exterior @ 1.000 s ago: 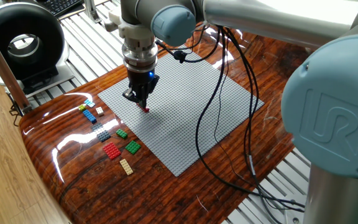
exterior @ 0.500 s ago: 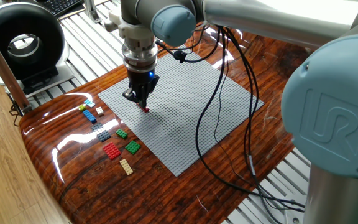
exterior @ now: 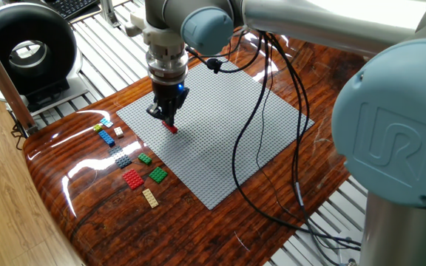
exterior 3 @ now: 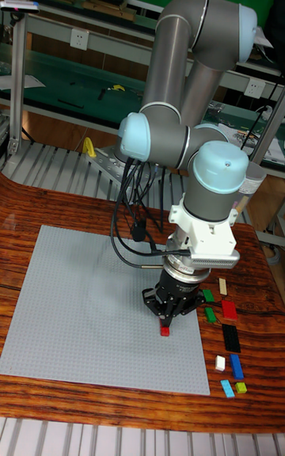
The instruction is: Build with small Lego blocks
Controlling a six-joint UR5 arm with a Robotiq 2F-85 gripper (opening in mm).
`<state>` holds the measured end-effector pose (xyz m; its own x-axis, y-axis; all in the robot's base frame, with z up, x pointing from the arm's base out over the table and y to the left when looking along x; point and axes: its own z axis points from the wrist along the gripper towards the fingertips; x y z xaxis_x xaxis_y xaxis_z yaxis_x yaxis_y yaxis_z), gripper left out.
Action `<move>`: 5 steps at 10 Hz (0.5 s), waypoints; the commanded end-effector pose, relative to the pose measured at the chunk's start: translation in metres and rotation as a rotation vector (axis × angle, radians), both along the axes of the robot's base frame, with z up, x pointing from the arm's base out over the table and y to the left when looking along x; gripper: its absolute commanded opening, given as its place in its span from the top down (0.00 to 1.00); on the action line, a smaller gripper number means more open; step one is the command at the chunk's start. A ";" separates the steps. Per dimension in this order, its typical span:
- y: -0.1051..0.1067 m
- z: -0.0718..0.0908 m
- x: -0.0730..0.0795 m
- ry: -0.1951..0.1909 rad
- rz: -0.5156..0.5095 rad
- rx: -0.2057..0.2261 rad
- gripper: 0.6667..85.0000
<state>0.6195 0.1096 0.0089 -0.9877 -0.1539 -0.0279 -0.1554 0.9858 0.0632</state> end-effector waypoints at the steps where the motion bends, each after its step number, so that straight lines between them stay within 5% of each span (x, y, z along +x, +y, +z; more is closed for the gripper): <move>1: 0.004 -0.002 0.002 -0.009 -0.005 0.011 0.99; 4: 0.005 0.041 -0.020 0.056 -0.009 0.024 0.99; 5: 0.006 0.038 -0.019 0.050 -0.015 0.017 0.99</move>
<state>0.6084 0.1113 0.0310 -0.9883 -0.1526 0.0016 -0.1521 0.9857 0.0727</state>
